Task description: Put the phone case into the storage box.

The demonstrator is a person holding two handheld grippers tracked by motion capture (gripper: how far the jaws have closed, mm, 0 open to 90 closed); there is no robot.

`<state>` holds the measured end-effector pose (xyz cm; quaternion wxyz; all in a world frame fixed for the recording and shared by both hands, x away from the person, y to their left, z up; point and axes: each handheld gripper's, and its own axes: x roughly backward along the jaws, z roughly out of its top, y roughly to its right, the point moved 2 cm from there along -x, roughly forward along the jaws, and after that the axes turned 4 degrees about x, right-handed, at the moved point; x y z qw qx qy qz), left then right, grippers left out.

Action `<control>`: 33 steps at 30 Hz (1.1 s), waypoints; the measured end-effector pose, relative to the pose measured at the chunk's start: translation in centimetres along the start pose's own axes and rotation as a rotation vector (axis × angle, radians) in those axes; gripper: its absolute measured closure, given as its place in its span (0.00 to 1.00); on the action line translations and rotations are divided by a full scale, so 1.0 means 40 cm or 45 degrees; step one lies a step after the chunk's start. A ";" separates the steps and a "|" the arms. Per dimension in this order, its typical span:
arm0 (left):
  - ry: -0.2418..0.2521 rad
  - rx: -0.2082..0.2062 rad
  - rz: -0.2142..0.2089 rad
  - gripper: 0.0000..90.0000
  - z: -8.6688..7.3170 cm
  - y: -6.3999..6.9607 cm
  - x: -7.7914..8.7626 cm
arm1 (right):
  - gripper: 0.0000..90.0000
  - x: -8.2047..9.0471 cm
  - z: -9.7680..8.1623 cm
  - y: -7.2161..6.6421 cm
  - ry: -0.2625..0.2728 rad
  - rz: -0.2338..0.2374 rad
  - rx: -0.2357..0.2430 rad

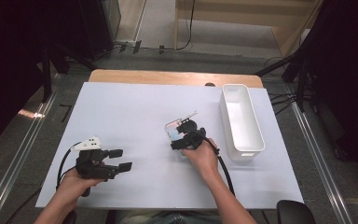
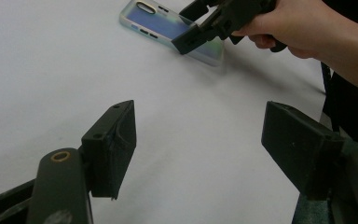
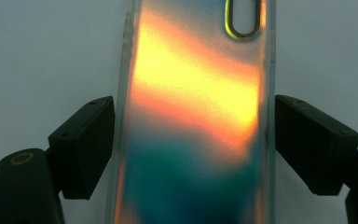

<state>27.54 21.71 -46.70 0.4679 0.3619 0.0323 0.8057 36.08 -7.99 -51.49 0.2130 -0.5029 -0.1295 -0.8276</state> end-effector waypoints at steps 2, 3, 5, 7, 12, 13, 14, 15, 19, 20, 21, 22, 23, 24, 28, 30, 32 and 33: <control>0.000 -0.002 0.001 0.29 0.000 -0.001 0.001 | 0.17 0.000 0.000 0.000 0.002 0.001 0.002; -0.001 -0.001 0.002 0.29 0.000 -0.002 0.001 | 0.17 0.000 0.000 0.000 0.003 0.006 0.000; -0.003 0.002 0.003 0.29 0.000 -0.001 0.002 | 0.17 0.001 0.000 0.003 0.001 0.017 -0.005; -0.003 -0.002 0.002 0.29 0.000 -0.002 0.002 | 0.17 0.003 0.001 0.006 0.002 0.027 -0.012; -0.005 0.000 -0.001 0.29 0.000 -0.002 0.002 | 0.17 0.008 0.002 0.017 0.007 0.077 -0.048; -0.003 0.004 0.001 0.29 0.000 -0.001 0.002 | 0.17 0.009 0.002 0.019 0.010 0.107 -0.066; -0.002 0.003 0.003 0.29 0.000 -0.002 0.001 | 0.17 0.012 0.003 0.022 0.015 0.133 -0.083; -0.003 0.004 0.003 0.29 0.000 -0.002 0.001 | 0.17 0.014 0.004 0.026 0.020 0.151 -0.092; -0.002 0.008 0.001 0.29 0.001 -0.002 0.002 | 0.17 0.027 0.009 0.035 0.038 0.204 -0.115; -0.002 0.007 0.000 0.29 0.001 -0.001 0.002 | 0.17 0.032 0.010 0.037 0.038 0.222 -0.120; -0.001 0.005 0.000 0.29 0.001 -0.002 0.002 | 0.17 0.036 0.011 0.039 0.044 0.227 -0.127; 0.000 0.006 -0.001 0.29 0.001 -0.002 0.001 | 0.17 0.040 0.012 0.041 0.055 0.236 -0.126; 0.001 0.008 -0.002 0.29 0.001 -0.002 0.001 | 0.17 0.044 0.012 0.043 0.056 0.251 -0.132; 0.004 0.011 -0.001 0.29 0.001 -0.001 0.001 | 0.17 0.048 0.012 0.046 0.058 0.273 -0.130; -0.008 0.033 -0.012 0.29 0.001 -0.001 0.000 | 0.17 0.067 0.012 0.058 0.092 0.317 -0.146; -0.003 0.032 -0.015 0.29 0.002 -0.001 -0.002 | 0.17 0.076 0.013 0.063 0.101 0.339 -0.150; 0.004 0.039 -0.023 0.29 0.002 0.000 -0.002 | 0.17 0.084 0.013 0.066 0.103 0.354 -0.147; 0.003 0.041 -0.024 0.29 0.003 0.000 -0.002 | 0.17 0.087 0.013 0.068 0.114 0.365 -0.147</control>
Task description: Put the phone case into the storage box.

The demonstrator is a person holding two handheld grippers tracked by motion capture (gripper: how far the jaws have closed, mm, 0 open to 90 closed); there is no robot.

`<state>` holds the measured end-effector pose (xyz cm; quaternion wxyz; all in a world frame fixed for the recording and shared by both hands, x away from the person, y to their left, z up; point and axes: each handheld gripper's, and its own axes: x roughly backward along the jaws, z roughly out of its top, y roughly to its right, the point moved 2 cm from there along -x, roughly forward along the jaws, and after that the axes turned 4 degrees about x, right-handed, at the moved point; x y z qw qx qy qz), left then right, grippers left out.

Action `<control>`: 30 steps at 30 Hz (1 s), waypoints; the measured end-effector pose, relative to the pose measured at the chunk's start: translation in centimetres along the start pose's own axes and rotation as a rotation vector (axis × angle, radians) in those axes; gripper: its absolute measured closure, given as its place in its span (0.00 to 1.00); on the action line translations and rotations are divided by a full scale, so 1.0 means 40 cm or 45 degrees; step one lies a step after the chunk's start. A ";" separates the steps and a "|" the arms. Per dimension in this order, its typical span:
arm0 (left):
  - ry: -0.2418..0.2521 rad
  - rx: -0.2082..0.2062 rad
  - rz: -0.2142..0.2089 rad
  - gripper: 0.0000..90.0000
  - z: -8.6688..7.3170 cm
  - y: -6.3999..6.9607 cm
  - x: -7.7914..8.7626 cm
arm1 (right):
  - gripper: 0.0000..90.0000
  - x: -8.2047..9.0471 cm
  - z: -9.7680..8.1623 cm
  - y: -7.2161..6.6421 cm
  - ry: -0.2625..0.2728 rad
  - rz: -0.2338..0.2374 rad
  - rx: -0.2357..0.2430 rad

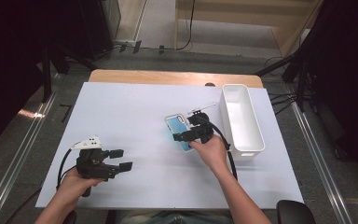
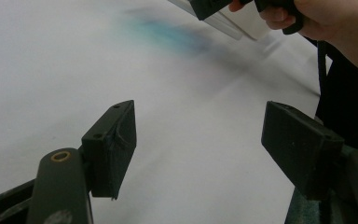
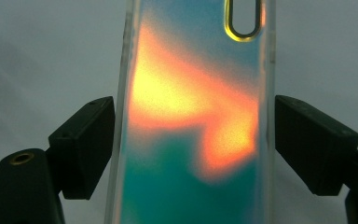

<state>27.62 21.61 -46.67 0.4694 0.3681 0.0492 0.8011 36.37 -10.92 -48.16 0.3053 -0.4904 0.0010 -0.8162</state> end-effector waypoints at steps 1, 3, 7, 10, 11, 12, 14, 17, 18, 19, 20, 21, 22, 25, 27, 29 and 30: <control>0.000 0.003 0.001 0.29 0.000 0.000 0.000 | 0.17 0.004 0.000 0.000 -0.002 0.013 -0.004; 0.001 0.013 -0.005 0.29 0.001 0.000 0.000 | 0.17 0.011 -0.002 -0.001 -0.005 0.029 0.005; 0.008 0.054 -0.028 0.29 0.007 -0.001 0.000 | 0.17 0.024 -0.007 -0.004 0.007 0.075 0.013; -0.011 0.061 -0.028 0.25 0.010 0.000 -0.003 | 0.17 0.035 -0.009 -0.006 0.013 0.099 0.025; -0.018 0.066 -0.020 0.25 0.010 0.001 -0.004 | 0.17 0.040 -0.010 -0.007 0.014 0.103 0.020; -0.022 0.072 -0.016 0.25 0.011 0.003 -0.007 | 0.17 0.044 -0.011 -0.006 0.021 0.107 0.031; -0.031 0.075 -0.014 0.25 0.012 0.004 -0.010 | 0.17 0.052 -0.016 -0.007 0.027 0.108 0.039; -0.036 0.103 -0.024 0.25 0.017 0.002 -0.012 | 0.17 0.060 -0.024 -0.005 0.036 0.141 0.029; -0.031 0.121 -0.032 0.25 0.019 0.002 -0.012 | 0.17 0.061 -0.027 -0.004 0.038 0.152 0.030; -0.032 0.129 -0.034 0.25 0.022 0.001 -0.011 | 0.17 0.062 -0.029 -0.004 0.037 0.159 0.021; -0.028 0.135 -0.038 0.25 0.025 -0.001 -0.012 | 0.17 0.063 -0.033 -0.002 0.039 0.168 0.022; -0.036 0.142 -0.048 0.25 0.028 -0.003 -0.013 | 0.17 0.064 -0.035 -0.001 0.037 0.175 0.020; -0.042 0.156 -0.060 0.25 0.032 -0.005 -0.015 | 0.17 0.065 -0.037 -0.001 0.042 0.174 0.019; -0.051 0.195 -0.065 0.26 0.045 -0.015 -0.021 | 0.17 0.062 -0.042 -0.002 0.048 0.177 0.028; -0.060 0.213 -0.059 0.26 0.052 -0.020 -0.025 | 0.17 0.060 -0.045 -0.005 0.051 0.184 0.027; -0.077 0.232 -0.046 0.26 0.057 -0.021 -0.031 | 0.17 0.057 -0.047 -0.006 0.048 0.178 0.030; -0.086 0.230 -0.038 0.26 0.060 -0.022 -0.034 | 0.17 0.055 -0.048 -0.006 0.048 0.183 0.032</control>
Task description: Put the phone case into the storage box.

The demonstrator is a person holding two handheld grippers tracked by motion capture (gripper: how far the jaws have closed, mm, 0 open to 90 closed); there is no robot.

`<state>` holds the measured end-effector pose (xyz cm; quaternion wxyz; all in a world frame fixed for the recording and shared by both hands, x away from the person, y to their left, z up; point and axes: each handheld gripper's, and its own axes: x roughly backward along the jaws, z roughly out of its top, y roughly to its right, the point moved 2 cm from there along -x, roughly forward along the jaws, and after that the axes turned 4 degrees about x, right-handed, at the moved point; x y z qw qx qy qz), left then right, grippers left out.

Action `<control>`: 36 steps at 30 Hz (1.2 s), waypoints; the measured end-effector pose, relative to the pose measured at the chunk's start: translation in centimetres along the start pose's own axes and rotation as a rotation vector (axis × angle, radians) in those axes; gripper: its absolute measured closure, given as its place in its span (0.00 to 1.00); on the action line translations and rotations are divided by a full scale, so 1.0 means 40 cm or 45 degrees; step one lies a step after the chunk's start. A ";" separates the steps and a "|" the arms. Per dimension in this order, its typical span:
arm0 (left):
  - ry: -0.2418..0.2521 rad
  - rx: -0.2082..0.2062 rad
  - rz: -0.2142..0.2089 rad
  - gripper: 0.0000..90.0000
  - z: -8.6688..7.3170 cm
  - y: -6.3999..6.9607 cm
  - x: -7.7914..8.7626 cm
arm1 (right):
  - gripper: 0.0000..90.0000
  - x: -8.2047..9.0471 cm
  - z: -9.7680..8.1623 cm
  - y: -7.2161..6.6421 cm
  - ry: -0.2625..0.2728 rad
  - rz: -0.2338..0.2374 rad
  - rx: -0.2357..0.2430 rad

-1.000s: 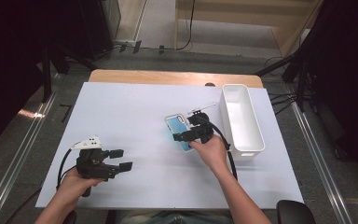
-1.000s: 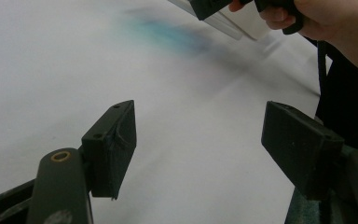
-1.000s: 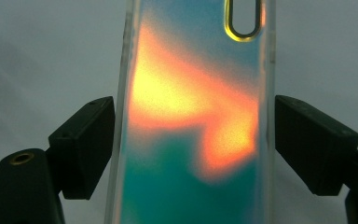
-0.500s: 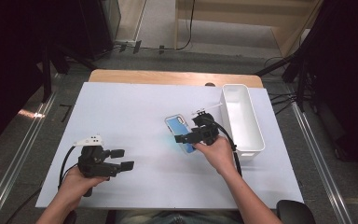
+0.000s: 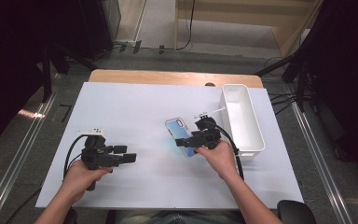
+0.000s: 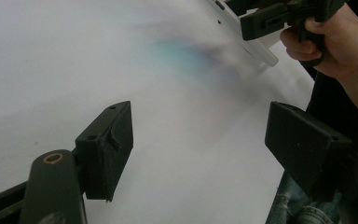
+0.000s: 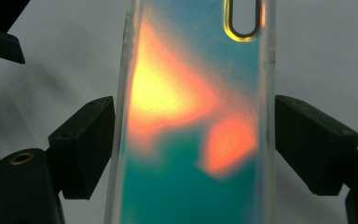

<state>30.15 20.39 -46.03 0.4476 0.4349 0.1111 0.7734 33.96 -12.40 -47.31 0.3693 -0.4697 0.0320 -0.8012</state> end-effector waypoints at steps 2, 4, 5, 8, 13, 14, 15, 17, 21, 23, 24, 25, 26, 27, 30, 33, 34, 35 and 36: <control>-0.014 0.007 0.012 0.26 0.007 0.003 -0.004 | 0.17 -0.002 -0.002 0.001 0.005 0.007 -0.011; -0.016 0.022 0.009 0.26 0.015 0.007 -0.006 | 0.17 -0.002 -0.004 0.000 0.008 0.007 -0.013; -0.019 0.025 0.010 0.26 0.019 0.006 -0.007 | 0.17 -0.003 -0.006 0.000 0.015 0.013 -0.015; -0.023 0.059 0.013 0.28 0.032 0.009 -0.010 | 0.17 -0.005 -0.010 0.000 0.033 0.021 -0.028; -0.029 0.014 0.047 0.28 0.048 0.017 -0.009 | 0.17 -0.004 -0.015 -0.002 0.061 0.027 -0.037; -0.031 0.018 0.048 0.28 0.052 0.018 -0.008 | 0.17 -0.004 -0.016 -0.003 0.065 0.029 -0.038; -0.032 0.034 0.044 0.28 0.055 0.019 -0.008 | 0.17 -0.004 -0.016 -0.003 0.067 0.031 -0.040; -0.036 0.045 0.045 0.28 0.062 0.020 -0.007 | 0.17 -0.005 -0.017 -0.004 0.067 0.025 -0.049; -0.044 0.031 0.029 0.28 0.077 0.024 -0.009 | 0.17 -0.011 -0.021 -0.004 0.079 0.047 -0.076; -0.049 0.025 0.027 0.28 0.086 0.029 -0.011 | 0.17 -0.014 -0.022 -0.006 0.084 0.052 -0.081; -0.048 0.027 0.025 0.28 0.090 0.031 -0.012 | 0.17 -0.015 -0.023 -0.008 0.086 0.057 -0.088; -0.052 0.029 0.026 0.28 0.095 0.033 -0.013 | 0.17 -0.016 -0.023 -0.009 0.094 0.061 -0.091; -0.052 0.035 0.024 0.28 0.100 0.034 -0.015 | 0.17 -0.017 -0.024 -0.010 0.096 0.057 -0.090; -0.056 0.036 0.024 0.28 0.104 0.034 -0.016 | 0.17 -0.018 -0.024 -0.011 0.104 0.059 -0.090; -0.056 0.057 0.025 0.28 0.116 0.033 -0.021 | 0.17 -0.018 -0.027 -0.014 0.119 0.062 -0.101; -0.079 0.081 0.042 0.28 0.126 0.032 -0.027 | 0.17 -0.020 -0.029 -0.017 0.135 0.058 -0.108; -0.092 0.089 0.064 0.31 0.130 0.032 -0.028 | 0.17 -0.020 -0.031 -0.016 0.149 0.040 -0.100; -0.087 0.096 0.062 0.31 0.133 0.032 -0.028 | 0.17 -0.021 -0.032 -0.017 0.159 0.035 -0.105; -0.079 0.102 0.051 0.31 0.136 0.033 -0.028 | 0.17 -0.021 -0.033 -0.018 0.168 0.036 -0.114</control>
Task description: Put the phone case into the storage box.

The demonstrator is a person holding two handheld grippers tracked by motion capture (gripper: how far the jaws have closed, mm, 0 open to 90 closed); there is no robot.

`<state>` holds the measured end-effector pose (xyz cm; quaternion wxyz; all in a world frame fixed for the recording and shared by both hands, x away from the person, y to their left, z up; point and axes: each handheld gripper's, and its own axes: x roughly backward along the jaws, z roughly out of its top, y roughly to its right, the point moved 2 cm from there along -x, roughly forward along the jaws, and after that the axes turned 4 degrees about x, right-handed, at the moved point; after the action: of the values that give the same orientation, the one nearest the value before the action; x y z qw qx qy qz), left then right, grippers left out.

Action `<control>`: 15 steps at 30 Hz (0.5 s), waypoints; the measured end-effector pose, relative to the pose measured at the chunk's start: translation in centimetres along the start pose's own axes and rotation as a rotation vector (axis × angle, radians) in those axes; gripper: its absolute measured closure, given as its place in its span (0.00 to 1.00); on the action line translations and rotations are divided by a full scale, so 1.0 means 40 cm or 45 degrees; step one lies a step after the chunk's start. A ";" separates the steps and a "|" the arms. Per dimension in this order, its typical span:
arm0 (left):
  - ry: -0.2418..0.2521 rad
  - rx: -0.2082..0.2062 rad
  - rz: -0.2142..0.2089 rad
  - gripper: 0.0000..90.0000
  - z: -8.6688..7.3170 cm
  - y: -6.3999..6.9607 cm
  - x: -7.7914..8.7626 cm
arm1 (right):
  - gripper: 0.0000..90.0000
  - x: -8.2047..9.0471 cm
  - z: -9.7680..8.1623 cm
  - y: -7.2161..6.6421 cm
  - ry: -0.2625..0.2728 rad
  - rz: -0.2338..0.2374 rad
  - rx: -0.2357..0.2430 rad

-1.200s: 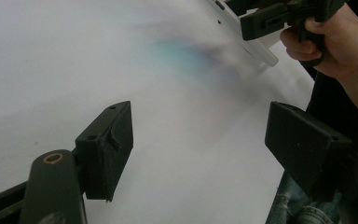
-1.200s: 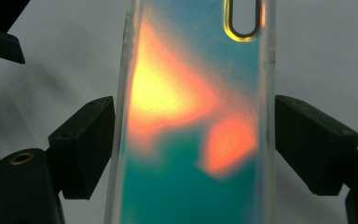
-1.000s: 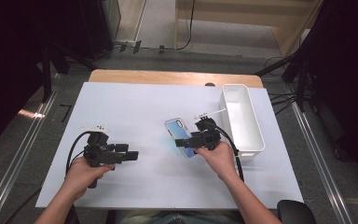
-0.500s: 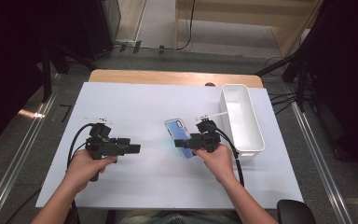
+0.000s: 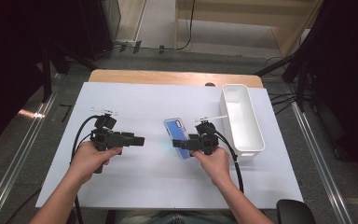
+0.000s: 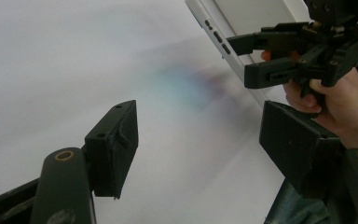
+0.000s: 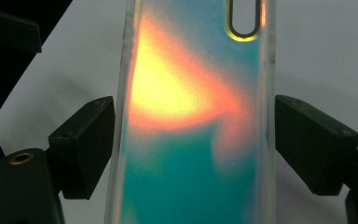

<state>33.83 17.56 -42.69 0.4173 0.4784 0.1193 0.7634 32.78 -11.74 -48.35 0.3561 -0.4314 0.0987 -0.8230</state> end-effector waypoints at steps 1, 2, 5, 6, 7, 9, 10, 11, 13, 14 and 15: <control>0.004 0.003 -0.003 0.31 0.004 0.001 0.001 | 0.17 0.000 -0.001 0.000 0.006 0.001 -0.007; 0.010 0.010 0.001 0.31 0.007 0.002 0.002 | 0.17 0.000 -0.001 -0.001 0.013 0.001 -0.018; 0.022 0.015 0.005 0.31 0.020 0.005 0.001 | 0.17 -0.001 -0.001 -0.003 0.022 0.004 -0.018; 0.019 0.017 0.016 0.31 0.024 0.007 -0.001 | 0.17 -0.003 -0.002 -0.004 0.025 0.001 -0.021; 0.020 0.013 0.028 0.31 0.029 0.009 -0.003 | 0.17 -0.005 -0.003 -0.004 0.024 0.001 -0.024; 0.017 0.012 0.043 0.31 0.038 0.012 -0.009 | 0.17 -0.008 -0.005 -0.005 0.025 0.003 -0.040; 0.011 0.006 0.068 0.31 0.043 0.014 -0.012 | 0.17 -0.010 -0.006 -0.006 0.030 0.003 -0.046; 0.013 0.007 0.071 0.31 0.047 0.015 -0.015 | 0.17 -0.011 -0.006 -0.006 0.031 0.000 -0.050; 0.019 0.016 0.057 0.31 0.055 0.016 -0.021 | 0.17 -0.012 -0.006 -0.005 0.037 -0.004 -0.055; 0.020 0.025 0.059 0.31 0.058 0.017 -0.024 | 0.17 -0.012 -0.006 -0.004 0.042 -0.006 -0.057; 0.021 0.031 0.058 0.31 0.062 0.018 -0.026 | 0.17 -0.011 -0.006 -0.004 0.048 -0.005 -0.063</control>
<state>35.72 15.78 -41.66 0.3930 0.4796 0.1213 0.7751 32.68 -11.35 -48.70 0.3420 -0.4248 0.1248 -0.8289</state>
